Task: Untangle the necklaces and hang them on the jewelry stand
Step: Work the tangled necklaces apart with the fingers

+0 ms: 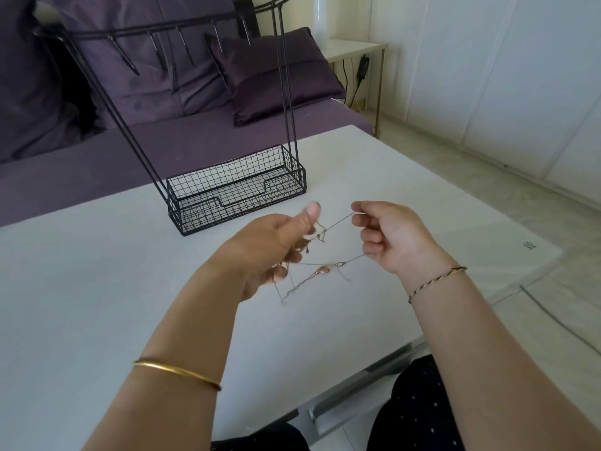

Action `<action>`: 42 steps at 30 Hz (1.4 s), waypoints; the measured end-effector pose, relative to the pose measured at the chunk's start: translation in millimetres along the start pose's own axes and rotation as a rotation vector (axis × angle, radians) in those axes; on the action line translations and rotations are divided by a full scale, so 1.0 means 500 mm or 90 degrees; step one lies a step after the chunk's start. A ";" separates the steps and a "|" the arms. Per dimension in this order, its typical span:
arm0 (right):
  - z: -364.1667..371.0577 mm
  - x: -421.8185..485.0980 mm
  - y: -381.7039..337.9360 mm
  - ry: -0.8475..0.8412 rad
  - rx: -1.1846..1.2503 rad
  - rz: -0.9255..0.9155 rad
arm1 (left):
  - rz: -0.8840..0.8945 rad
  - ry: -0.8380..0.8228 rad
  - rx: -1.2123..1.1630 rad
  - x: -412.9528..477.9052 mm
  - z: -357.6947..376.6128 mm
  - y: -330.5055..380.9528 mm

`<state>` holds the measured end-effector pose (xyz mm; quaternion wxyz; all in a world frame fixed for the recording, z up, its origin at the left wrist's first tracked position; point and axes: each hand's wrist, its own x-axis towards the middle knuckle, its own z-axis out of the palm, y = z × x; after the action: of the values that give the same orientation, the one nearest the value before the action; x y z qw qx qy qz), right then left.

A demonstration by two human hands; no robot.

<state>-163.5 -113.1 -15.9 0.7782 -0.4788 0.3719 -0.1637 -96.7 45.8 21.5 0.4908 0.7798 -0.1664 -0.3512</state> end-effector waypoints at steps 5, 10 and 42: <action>-0.010 0.003 -0.001 0.043 -0.052 0.004 | -0.071 0.109 -0.307 0.009 -0.018 0.000; -0.018 0.001 -0.006 0.050 -0.037 0.016 | -0.095 0.203 -0.376 0.022 -0.031 -0.009; -0.005 -0.011 0.013 -0.045 -0.430 -0.301 | -0.003 0.113 -0.378 -0.004 -0.029 0.006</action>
<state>-169.9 -107.9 -20.0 0.5304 -0.7850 0.2575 -0.1903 -87.4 55.0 29.0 0.7090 0.6302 -0.0111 -0.3164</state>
